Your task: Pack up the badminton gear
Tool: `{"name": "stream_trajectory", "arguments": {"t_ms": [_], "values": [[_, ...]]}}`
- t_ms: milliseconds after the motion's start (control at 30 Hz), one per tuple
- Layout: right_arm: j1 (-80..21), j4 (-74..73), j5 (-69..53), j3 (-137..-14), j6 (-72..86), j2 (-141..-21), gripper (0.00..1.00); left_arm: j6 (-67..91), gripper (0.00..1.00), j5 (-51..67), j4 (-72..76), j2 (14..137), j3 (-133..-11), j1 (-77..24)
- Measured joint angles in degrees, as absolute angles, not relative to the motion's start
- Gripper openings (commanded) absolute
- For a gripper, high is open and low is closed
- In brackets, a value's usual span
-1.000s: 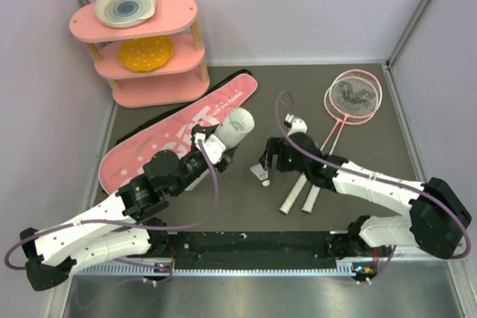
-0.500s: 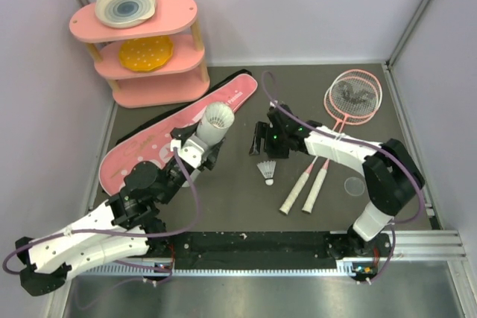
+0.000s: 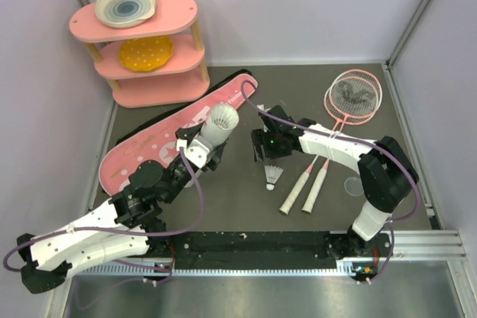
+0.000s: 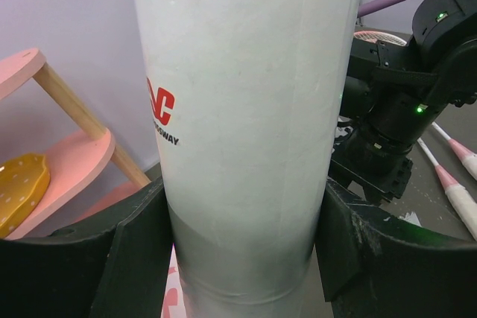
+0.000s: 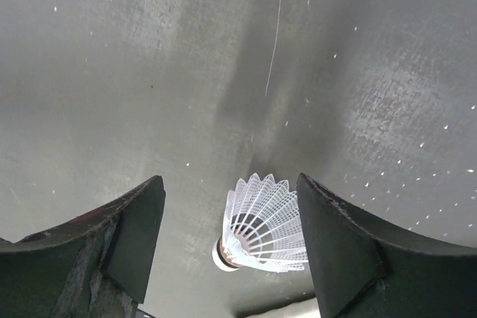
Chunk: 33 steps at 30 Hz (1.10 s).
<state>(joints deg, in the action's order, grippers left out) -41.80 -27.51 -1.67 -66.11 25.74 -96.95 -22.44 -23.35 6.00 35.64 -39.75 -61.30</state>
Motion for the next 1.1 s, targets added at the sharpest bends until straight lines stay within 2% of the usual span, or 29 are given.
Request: {"name": "stream_trajectory", "arguments": {"t_ms": [133, 300, 400, 500, 533, 567, 800, 1100], "values": [[-41.85, -27.79, -3.70, -65.08, 23.40, -96.40, 0.40, -22.48, 0.19, -23.44, 6.09, 36.23, -39.75, -61.36], [-41.89, -26.76, -8.67, -60.55, 23.64, -94.85, 0.38, -22.44, 0.20, -22.63, 5.91, 37.43, -39.75, -61.39], [-41.89, -25.74, -10.70, -56.97, 24.58, -93.47, 0.32, -22.50, 0.19, -22.61, 6.07, 38.00, -39.75, -61.45], [-41.89, -24.84, -11.73, -54.19, 25.50, -91.72, 0.15, -22.46, 0.19, -22.35, 5.93, 38.63, -39.75, -61.49], [-41.89, -24.69, -11.86, -53.52, 25.61, -91.07, 0.03, -22.44, 0.19, -22.13, 5.89, 38.79, -39.75, -61.52], [-41.89, -24.47, -11.97, -52.82, 26.02, -90.28, 0.00, -22.44, 0.20, -21.87, 5.85, 38.94, -39.75, -61.52], [-41.89, -24.43, -10.11, -52.12, 27.83, -81.01, 0.00, -22.44, 0.20, -19.81, 5.43, 41.93, -39.75, -61.56], [-40.34, -26.37, -0.78, -55.07, 27.99, -52.42, 0.00, -22.22, 0.20, -11.68, 2.81, 47.59, -40.34, -61.56]]}}
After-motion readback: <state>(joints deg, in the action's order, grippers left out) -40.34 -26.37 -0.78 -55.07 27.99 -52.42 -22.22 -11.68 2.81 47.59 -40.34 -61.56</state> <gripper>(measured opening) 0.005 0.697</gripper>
